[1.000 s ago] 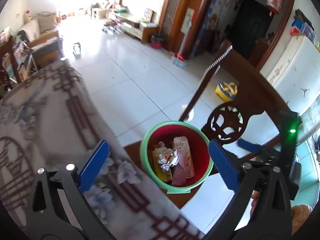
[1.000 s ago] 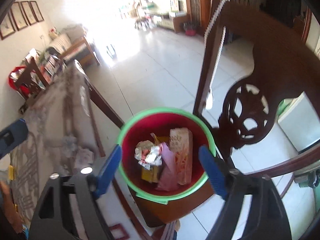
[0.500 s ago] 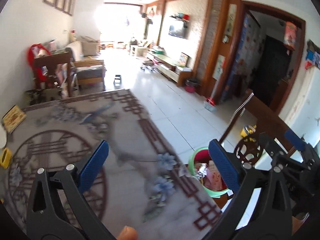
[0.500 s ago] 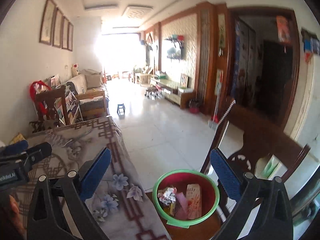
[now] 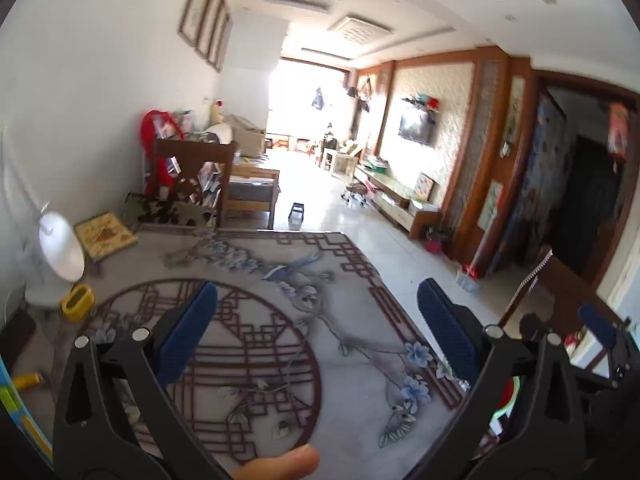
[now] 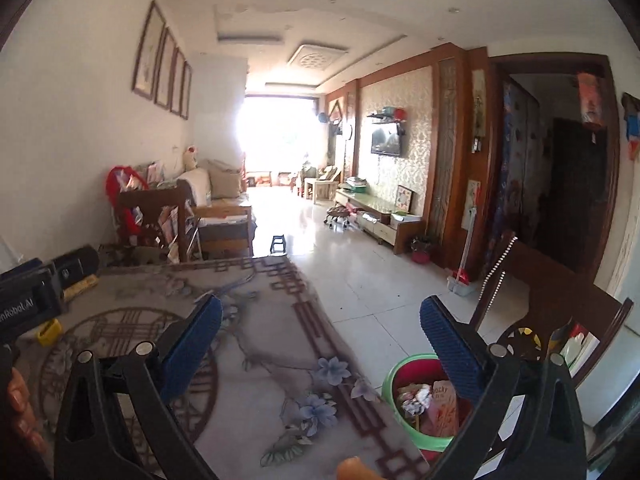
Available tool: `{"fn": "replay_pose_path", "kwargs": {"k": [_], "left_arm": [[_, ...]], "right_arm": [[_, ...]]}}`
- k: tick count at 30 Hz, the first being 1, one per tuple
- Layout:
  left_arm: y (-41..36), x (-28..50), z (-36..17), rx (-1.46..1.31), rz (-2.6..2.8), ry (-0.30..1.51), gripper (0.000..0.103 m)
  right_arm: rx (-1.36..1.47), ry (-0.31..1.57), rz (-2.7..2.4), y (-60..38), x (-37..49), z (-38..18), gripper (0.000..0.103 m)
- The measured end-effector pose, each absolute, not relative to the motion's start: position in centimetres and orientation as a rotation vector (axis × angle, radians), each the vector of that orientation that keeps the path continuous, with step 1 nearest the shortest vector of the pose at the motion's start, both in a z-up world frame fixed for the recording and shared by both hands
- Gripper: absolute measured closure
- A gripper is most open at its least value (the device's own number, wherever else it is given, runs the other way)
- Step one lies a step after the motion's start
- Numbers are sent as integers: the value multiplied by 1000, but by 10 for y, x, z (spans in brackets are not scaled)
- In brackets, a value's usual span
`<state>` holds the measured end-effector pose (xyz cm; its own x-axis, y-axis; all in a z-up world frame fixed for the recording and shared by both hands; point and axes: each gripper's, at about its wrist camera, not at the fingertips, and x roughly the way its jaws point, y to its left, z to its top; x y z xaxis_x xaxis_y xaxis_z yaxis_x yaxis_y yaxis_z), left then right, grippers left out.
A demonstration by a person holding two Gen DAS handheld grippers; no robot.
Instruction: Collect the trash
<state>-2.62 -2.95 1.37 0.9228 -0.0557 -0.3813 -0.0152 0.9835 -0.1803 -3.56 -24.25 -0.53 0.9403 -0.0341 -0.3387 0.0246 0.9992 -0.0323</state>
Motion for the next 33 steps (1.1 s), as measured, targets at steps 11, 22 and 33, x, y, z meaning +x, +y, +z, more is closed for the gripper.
{"fn": "replay_pose_path", "kwargs": {"k": [11, 22, 33], "left_arm": [[9, -23, -8, -261, -40, 547, 5], [11, -31, -16, -245, -71, 589, 5], [9, -33, -21, -229, -101, 632, 5]], "right_arm": [[-61, 423, -54, -211, -41, -16, 7], [-39, 463, -92, -210, -51, -19, 7], [-19, 482, -119, -210, -63, -24, 7]]}}
